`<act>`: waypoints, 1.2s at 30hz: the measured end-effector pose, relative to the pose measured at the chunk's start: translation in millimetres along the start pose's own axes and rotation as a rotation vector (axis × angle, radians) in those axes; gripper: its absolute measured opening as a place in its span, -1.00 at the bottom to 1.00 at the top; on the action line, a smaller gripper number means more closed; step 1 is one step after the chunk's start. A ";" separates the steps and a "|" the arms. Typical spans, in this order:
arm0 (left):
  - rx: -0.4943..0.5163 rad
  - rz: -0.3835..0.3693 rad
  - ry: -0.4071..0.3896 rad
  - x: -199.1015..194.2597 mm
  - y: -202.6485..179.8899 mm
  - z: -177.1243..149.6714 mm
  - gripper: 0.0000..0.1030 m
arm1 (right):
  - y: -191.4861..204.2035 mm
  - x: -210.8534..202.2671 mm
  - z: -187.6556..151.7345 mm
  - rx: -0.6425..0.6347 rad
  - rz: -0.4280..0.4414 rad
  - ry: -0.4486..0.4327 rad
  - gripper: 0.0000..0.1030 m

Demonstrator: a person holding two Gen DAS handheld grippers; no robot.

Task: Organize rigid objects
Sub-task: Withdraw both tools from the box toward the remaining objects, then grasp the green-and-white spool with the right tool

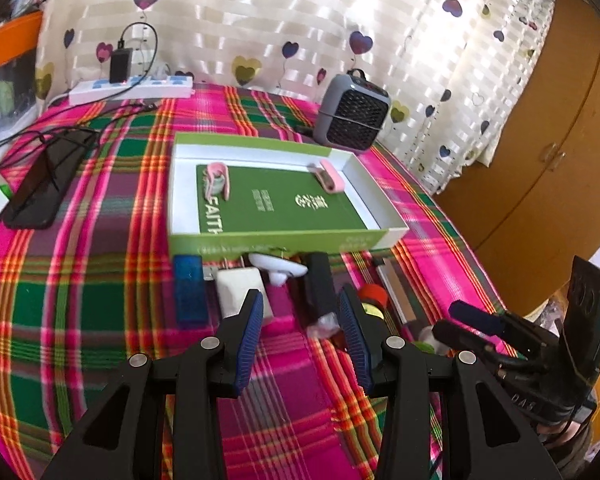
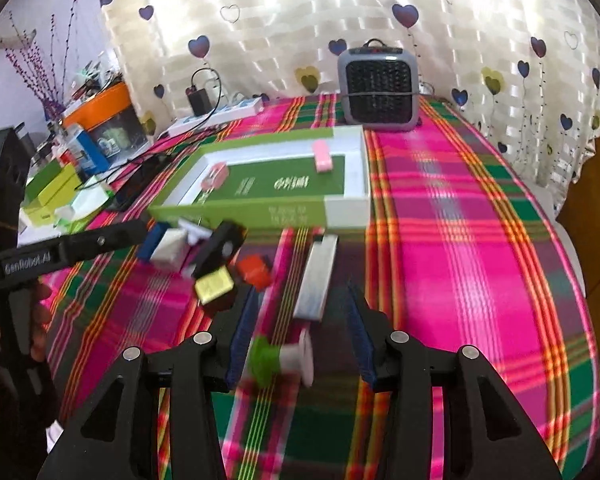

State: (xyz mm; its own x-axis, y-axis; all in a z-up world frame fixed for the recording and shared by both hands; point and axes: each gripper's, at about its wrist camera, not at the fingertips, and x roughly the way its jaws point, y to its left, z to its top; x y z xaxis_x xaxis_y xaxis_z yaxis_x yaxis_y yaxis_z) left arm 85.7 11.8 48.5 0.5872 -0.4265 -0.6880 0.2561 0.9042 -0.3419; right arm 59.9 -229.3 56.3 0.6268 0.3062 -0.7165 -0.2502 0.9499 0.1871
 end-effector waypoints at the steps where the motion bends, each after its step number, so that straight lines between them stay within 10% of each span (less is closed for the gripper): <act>1: 0.002 -0.003 0.003 0.2 -0.9 -2.0 -0.24 | 0.8 -0.3 -2.9 -0.005 0.001 0.002 -0.11; 31: 0.168 -0.028 0.070 22.4 -50.3 -11.9 -0.24 | -1.3 11.6 -32.4 -0.058 -0.092 0.056 -0.09; 36: 0.217 -0.002 0.079 31.1 -61.2 -10.0 -0.24 | -6.9 8.9 -32.9 -0.048 -0.092 0.047 -0.35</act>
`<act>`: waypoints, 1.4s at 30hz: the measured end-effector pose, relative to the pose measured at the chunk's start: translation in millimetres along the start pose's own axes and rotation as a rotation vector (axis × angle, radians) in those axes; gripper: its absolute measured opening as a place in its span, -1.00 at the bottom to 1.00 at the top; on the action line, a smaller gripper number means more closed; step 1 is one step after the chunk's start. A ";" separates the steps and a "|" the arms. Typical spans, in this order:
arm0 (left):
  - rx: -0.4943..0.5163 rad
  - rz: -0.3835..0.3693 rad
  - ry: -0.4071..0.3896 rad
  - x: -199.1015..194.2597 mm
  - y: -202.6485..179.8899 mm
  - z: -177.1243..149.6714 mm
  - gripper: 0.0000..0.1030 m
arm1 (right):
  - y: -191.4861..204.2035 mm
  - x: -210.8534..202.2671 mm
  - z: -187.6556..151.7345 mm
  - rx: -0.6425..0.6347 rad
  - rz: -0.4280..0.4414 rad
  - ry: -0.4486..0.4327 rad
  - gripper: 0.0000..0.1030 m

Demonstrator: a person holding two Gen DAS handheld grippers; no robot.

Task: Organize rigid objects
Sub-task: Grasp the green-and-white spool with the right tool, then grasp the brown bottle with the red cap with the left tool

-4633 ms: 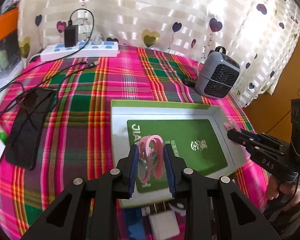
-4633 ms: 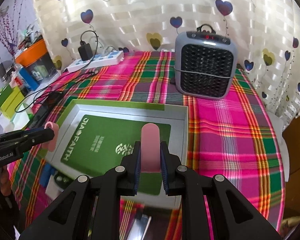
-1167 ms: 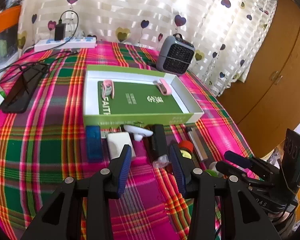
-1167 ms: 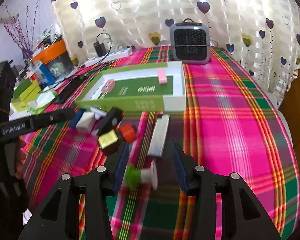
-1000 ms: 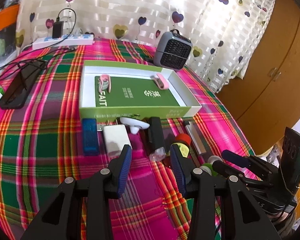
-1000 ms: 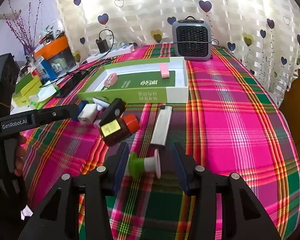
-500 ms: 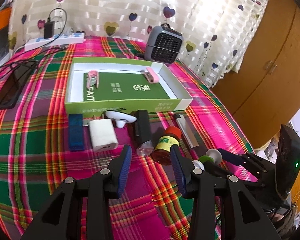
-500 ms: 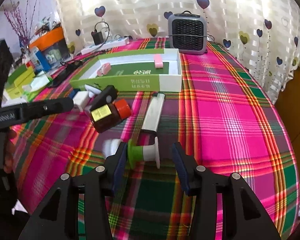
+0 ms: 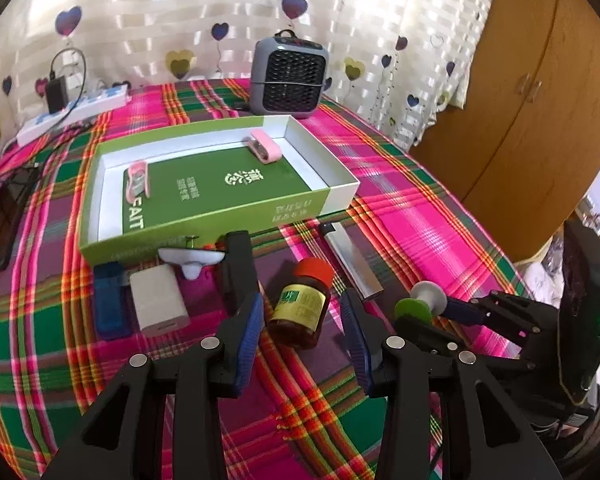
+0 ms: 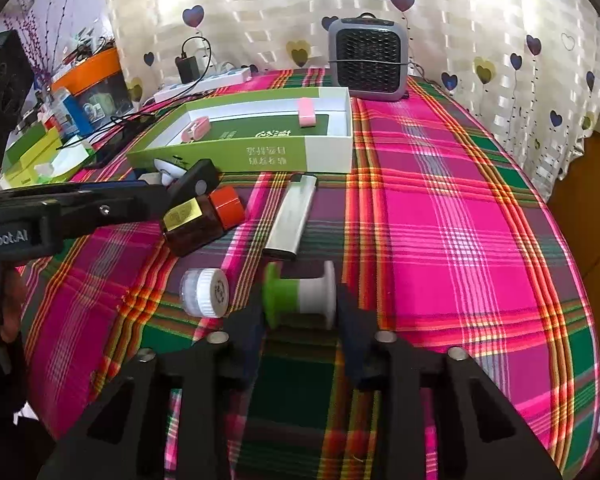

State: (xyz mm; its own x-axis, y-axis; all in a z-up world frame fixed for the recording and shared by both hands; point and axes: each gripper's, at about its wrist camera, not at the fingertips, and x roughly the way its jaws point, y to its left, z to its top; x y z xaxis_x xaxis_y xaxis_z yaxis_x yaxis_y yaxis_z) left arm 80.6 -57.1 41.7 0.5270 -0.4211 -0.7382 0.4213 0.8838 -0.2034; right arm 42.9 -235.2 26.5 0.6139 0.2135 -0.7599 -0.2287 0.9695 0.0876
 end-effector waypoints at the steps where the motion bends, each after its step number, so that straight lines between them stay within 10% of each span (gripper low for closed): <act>1: 0.011 0.002 0.003 1.9 -1.8 1.0 -0.24 | -0.3 0.4 0.3 -0.001 0.000 0.000 -0.35; 42: 0.093 0.066 0.122 49.7 -17.8 1.8 -0.38 | -12.4 -1.3 1.3 0.030 0.020 -0.006 -0.35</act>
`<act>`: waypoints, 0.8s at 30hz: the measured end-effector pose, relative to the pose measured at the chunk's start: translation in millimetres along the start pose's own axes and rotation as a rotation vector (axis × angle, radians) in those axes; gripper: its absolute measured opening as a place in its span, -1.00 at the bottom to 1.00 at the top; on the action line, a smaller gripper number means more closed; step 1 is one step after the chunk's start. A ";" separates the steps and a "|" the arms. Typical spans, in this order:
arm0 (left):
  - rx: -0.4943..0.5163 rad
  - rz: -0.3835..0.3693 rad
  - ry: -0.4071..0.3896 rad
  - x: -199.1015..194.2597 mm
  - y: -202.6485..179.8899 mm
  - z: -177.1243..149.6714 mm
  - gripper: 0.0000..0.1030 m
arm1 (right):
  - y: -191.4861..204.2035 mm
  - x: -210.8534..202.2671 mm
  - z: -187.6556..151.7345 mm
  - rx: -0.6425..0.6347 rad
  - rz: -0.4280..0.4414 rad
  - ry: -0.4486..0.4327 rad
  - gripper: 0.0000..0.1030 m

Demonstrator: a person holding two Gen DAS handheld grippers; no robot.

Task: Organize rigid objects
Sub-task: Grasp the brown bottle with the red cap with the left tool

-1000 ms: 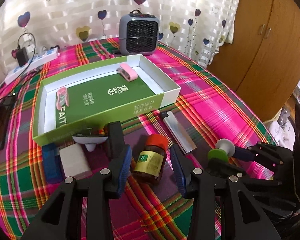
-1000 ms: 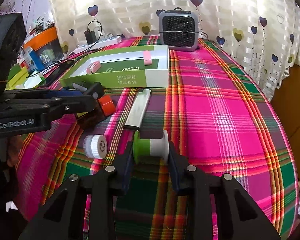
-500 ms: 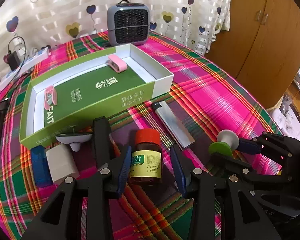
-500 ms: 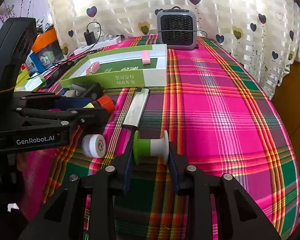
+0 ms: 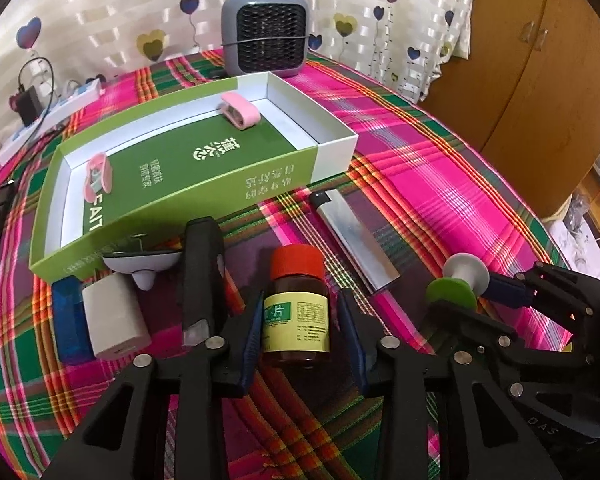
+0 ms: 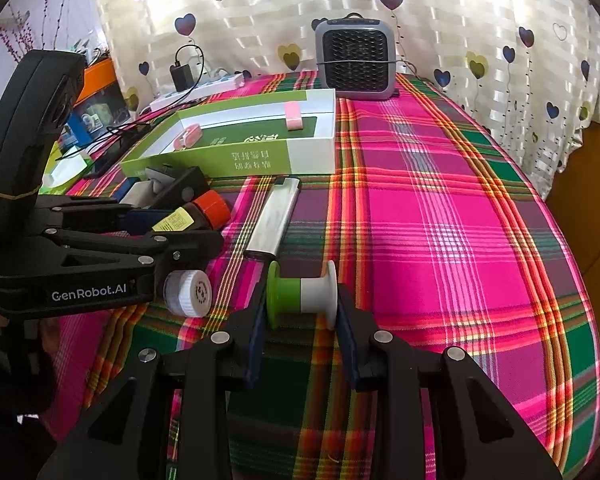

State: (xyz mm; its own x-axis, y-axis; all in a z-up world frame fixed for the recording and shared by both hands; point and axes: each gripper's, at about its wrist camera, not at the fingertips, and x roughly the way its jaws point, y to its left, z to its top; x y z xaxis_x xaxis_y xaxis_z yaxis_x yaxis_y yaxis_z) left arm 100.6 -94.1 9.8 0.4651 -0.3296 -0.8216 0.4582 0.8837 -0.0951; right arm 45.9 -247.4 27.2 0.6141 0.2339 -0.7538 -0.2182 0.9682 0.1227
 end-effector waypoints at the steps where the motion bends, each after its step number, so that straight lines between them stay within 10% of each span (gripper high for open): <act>1: -0.001 0.003 0.000 0.1 0.4 0.1 -0.40 | 0.2 0.0 0.1 0.000 0.001 0.000 -0.35; 24: -0.009 0.001 -0.008 -0.7 2.6 -0.6 -0.41 | -0.4 -0.1 -0.1 -0.001 0.002 -0.001 -0.35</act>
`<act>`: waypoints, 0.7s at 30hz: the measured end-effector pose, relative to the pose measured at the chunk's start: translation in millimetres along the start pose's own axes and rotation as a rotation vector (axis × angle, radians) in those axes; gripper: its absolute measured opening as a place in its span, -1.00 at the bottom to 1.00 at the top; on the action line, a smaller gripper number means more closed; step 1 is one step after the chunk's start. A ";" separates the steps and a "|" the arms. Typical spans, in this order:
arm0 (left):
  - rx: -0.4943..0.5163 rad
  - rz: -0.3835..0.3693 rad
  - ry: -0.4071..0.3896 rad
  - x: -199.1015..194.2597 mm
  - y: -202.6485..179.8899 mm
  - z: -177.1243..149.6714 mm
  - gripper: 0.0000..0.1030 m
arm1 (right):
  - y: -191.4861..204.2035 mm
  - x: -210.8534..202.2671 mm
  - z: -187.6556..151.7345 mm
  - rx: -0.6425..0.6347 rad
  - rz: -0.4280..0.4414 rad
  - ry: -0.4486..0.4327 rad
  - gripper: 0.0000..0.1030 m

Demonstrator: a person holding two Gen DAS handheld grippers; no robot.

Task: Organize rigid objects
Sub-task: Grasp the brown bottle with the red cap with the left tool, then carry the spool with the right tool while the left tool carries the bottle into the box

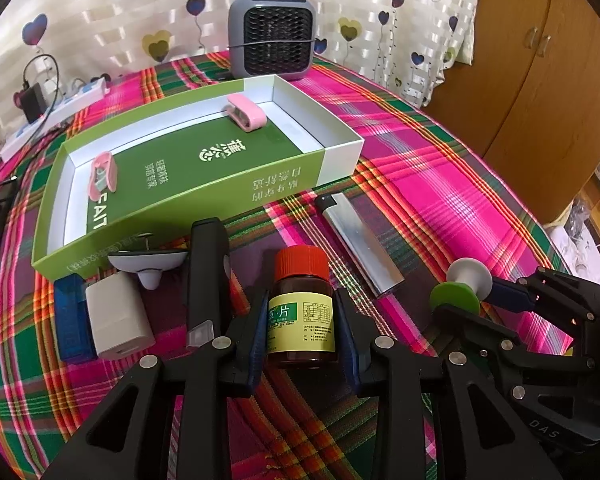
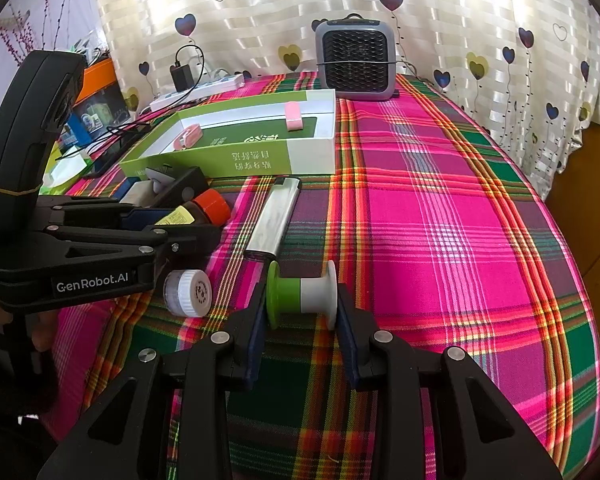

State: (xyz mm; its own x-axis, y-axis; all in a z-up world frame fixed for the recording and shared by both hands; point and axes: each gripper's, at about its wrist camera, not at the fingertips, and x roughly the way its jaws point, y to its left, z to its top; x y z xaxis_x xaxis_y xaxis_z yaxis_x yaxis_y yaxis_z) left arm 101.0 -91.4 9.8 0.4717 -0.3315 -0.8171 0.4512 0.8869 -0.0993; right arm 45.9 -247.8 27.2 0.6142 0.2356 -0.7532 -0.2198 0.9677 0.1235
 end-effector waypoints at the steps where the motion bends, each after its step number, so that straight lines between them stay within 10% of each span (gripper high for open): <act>1: -0.002 0.000 -0.002 -0.3 0.1 0.3 -0.41 | 0.0 0.0 -0.1 0.000 0.000 0.000 -0.35; 21: -0.023 0.005 -0.079 -30.0 7.5 12.9 -0.41 | 3.4 -9.2 19.2 -0.020 -0.003 -0.038 -0.35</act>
State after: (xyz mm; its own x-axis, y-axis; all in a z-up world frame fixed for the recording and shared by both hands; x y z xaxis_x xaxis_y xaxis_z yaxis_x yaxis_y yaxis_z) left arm 100.0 -79.0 40.9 0.5330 -0.3505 -0.7701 0.4317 0.8955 -0.1088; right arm 54.1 -245.0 47.0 0.6433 0.2367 -0.7281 -0.2328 0.9665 0.1085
